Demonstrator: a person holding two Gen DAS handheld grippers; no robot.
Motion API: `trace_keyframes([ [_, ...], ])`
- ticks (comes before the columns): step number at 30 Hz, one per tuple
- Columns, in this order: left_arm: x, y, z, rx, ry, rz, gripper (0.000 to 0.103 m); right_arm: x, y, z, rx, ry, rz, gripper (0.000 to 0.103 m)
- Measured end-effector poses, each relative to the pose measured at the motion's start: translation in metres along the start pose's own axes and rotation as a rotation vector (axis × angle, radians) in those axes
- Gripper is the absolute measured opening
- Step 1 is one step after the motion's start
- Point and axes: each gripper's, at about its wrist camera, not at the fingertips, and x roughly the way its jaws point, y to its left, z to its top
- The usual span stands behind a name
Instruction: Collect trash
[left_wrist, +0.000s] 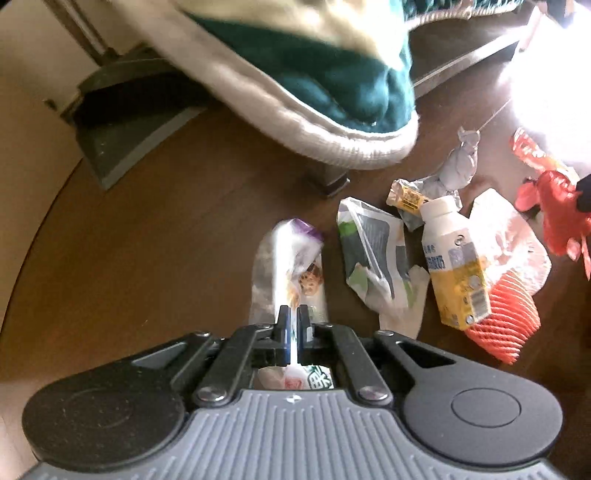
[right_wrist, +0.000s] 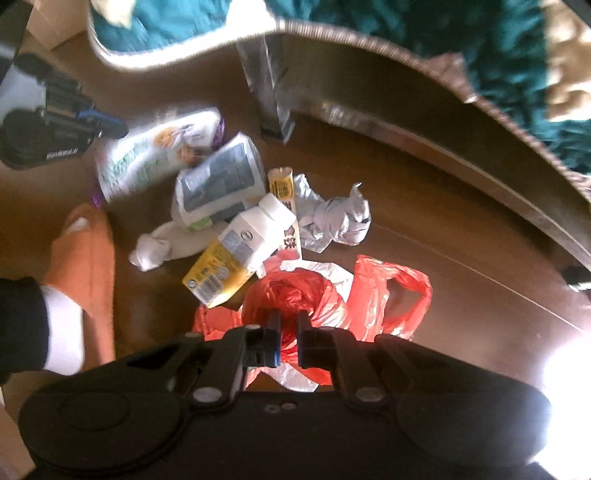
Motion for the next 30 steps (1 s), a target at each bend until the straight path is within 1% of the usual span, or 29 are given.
trace_keyframes([
  [3, -0.020, 0.008, -0.008, -0.036, -0.003, 0.014, 0.002, -0.026, 0.005, -0.003, 0.007, -0.039, -0.011, 0.006],
  [6, -0.036, 0.020, -0.014, -0.100, -0.013, 0.026, 0.002, -0.053, 0.008, -0.004, 0.025, -0.083, -0.016, 0.006],
  [8, -0.043, 0.032, -0.018, -0.164, -0.006, 0.006, 0.002, -0.069, 0.009, -0.006, 0.029, -0.110, -0.014, 0.006],
  [10, -0.046, 0.045, -0.023, -0.222, -0.014, 0.002, 0.002, -0.082, 0.009, -0.008, 0.031, -0.130, -0.010, 0.006],
  [12, -0.041, 0.057, -0.029, -0.288, -0.015, -0.041, 0.002, -0.090, 0.010, -0.011, 0.032, -0.145, -0.001, 0.006],
  [14, -0.028, 0.068, -0.034, -0.358, 0.014, -0.065, 0.003, -0.089, 0.010, -0.014, 0.036, -0.147, 0.000, 0.006],
  [17, -0.001, 0.083, -0.042, -0.451, 0.066, -0.126, 0.009, -0.084, 0.009, -0.017, 0.058, -0.122, 0.007, 0.006],
  [19, 0.019, 0.088, -0.047, -0.476, 0.098, -0.145, 0.012, -0.079, 0.009, -0.016, 0.067, -0.102, 0.019, 0.006],
  [21, 0.037, 0.088, -0.050, -0.472, 0.123, -0.139, 0.018, -0.075, 0.009, -0.015, 0.078, -0.087, 0.034, 0.006],
  [22, 0.046, 0.089, -0.050, -0.474, 0.137, -0.141, 0.028, -0.071, 0.008, -0.014, 0.086, -0.078, 0.042, 0.006],
  [23, 0.056, 0.088, -0.051, -0.479, 0.143, -0.146, 0.042, -0.069, 0.007, -0.014, 0.094, -0.070, 0.051, 0.006],
  [24, 0.065, 0.090, -0.051, -0.489, 0.144, -0.151, 0.051, -0.066, 0.007, -0.014, 0.100, -0.061, 0.057, 0.006],
  [25, 0.073, 0.092, -0.051, -0.503, 0.142, -0.150, 0.070, -0.063, 0.007, -0.014, 0.107, -0.049, 0.064, 0.006],
  [26, 0.080, 0.095, -0.051, -0.520, 0.139, -0.145, 0.077, -0.060, 0.006, -0.015, 0.113, -0.038, 0.071, 0.006],
  [28, 0.095, 0.100, -0.050, -0.562, 0.140, -0.163, 0.077, -0.054, 0.008, -0.016, 0.120, -0.017, 0.083, 0.006],
  [30, 0.112, 0.104, -0.048, -0.592, 0.167, -0.173, 0.077, -0.050, 0.009, -0.017, 0.122, -0.004, 0.097, 0.006],
])
